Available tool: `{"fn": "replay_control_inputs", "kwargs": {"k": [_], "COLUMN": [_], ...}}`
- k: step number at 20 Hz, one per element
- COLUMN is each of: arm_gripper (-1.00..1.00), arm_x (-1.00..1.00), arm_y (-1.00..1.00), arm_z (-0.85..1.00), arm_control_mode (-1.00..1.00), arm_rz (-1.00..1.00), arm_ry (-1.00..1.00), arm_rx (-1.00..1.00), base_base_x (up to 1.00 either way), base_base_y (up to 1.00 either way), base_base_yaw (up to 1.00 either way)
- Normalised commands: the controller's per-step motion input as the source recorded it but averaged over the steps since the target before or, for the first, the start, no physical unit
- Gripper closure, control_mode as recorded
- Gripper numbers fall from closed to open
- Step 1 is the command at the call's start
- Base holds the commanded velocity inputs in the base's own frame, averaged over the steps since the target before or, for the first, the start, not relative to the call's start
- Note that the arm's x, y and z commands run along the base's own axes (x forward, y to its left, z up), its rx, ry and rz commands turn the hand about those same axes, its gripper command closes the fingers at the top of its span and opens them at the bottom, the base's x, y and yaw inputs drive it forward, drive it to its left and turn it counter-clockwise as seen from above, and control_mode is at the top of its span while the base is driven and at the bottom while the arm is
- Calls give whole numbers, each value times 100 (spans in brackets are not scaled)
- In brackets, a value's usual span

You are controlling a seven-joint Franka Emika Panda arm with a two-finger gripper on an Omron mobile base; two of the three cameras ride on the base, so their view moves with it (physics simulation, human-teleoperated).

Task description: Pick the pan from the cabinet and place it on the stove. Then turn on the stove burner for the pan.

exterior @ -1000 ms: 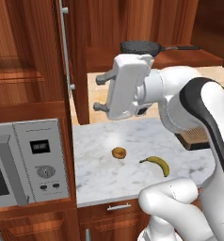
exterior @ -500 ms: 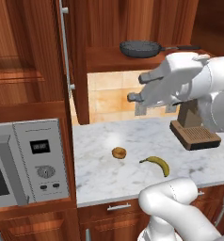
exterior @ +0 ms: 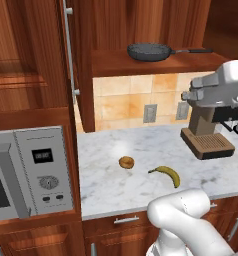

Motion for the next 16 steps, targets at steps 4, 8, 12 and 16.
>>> {"fn": "replay_control_inputs", "kwargs": {"k": [4, 8, 12, 16], "arm_gripper": [-100, -100, -100, -100], "arm_x": [0, 10, 26, 40], "arm_y": [-61, -42, -26, -18], "arm_z": [2, 0, 0, 0], "arm_control_mode": [-100, -100, -100, -100], "arm_rz": [-33, -37, -38, -34], "arm_ry": [-1, 0, 0, 0], "arm_rx": [-12, -13, -14, -18], "base_base_x": [0, 0, 0, 0], "base_base_y": [0, 0, 0, 0], "base_base_yaw": [0, 0, 0, 0]}}
